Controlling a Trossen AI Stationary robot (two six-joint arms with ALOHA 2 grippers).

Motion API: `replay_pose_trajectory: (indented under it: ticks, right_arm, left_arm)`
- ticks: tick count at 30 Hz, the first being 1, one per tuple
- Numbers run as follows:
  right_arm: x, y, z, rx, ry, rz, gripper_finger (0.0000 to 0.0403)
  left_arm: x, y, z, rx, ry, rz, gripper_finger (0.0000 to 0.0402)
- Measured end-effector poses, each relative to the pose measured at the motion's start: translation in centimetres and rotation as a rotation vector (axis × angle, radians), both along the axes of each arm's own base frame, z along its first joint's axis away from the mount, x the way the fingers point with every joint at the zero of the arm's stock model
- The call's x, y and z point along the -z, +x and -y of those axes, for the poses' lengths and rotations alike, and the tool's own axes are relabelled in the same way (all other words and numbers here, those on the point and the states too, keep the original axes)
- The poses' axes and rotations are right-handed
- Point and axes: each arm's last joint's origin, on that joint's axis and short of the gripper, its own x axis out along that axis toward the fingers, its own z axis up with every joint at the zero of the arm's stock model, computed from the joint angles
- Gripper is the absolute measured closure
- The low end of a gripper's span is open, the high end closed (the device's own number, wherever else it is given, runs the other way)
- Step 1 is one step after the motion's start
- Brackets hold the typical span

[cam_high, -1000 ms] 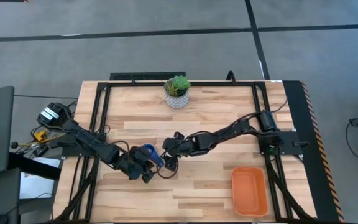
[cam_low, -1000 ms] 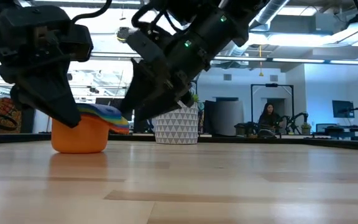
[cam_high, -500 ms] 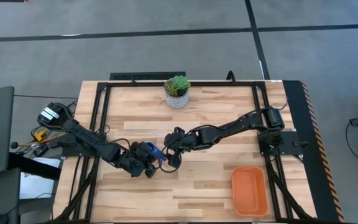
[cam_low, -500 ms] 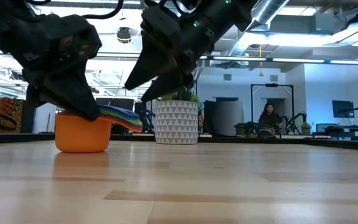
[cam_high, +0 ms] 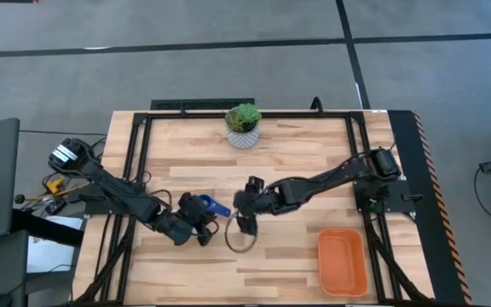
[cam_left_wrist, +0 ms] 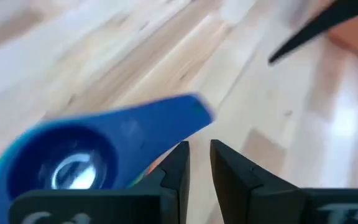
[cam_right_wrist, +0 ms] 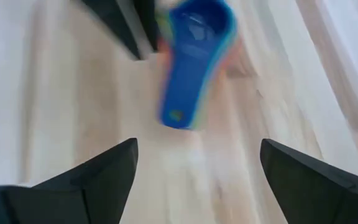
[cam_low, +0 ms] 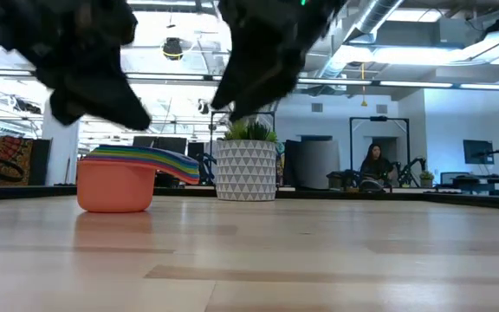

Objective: Nest measuring cups in basket
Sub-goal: Put the stacked measuring cups into the orange bin

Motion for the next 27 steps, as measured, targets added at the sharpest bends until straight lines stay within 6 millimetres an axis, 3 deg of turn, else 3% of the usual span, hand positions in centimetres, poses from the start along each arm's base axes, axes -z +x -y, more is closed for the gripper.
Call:
replay_pose_trajectory:
  ticks: [7, 13, 19, 27]
  right_arm:
    - [-2.7, 0.4, -1.8, -0.148, -0.102, 0.149, 0.0038]
    - [-3.8, 1.2, -1.2, -0.018, -0.097, 0.296, 0.0037]
    - [-3.7, 1.3, 1.5, 0.121, -0.05, 0.203, 0.0037]
    - [-5.7, 2.1, 4.1, 0.143, 0.079, 0.219, 0.0037]
  left_arm:
    - [-4.0, -1.8, -0.2, 0.1, 0.095, 0.102, 0.0349]
    - [-6.3, -4.7, -1.1, 0.049, 0.248, 0.123, 0.0349]
    - [-6.4, -7.0, -2.8, -0.076, 0.345, 0.05, 0.0349]
    - [-5.7, -7.1, -4.9, -0.203, 0.473, -0.053, 0.0349]
